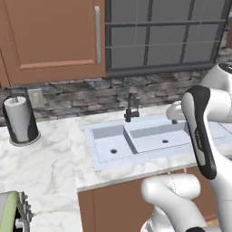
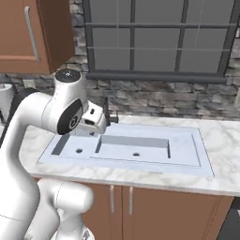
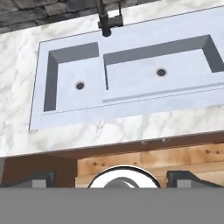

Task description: Navigate to the stand mixer.

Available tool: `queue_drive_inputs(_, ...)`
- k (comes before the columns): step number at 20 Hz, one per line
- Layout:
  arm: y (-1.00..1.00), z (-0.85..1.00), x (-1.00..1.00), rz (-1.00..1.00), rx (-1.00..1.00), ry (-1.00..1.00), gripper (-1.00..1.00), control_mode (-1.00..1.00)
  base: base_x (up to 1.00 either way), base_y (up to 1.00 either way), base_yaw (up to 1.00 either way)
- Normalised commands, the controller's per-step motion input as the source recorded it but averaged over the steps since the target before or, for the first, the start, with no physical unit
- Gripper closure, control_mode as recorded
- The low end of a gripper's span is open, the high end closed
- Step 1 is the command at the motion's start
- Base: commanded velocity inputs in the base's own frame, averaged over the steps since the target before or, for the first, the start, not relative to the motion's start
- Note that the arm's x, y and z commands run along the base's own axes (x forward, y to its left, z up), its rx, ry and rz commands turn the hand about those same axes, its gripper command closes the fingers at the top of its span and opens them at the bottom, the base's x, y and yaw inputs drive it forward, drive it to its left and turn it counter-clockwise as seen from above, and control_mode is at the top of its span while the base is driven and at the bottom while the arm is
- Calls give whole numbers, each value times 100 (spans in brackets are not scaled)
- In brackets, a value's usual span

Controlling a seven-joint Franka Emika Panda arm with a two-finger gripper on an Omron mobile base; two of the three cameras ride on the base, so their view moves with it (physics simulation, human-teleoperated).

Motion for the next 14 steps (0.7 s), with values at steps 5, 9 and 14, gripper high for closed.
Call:
queue_drive_inputs(5,0,0,0,0,0,0,-100,100,0,-89,-46)
queue_drive_inputs(9,0,0,0,0,0,0,-100,100,0,-90,-53)
queue_drive_inputs(14,0,0,0,0,0,0,-100,100,0,-90,-55)
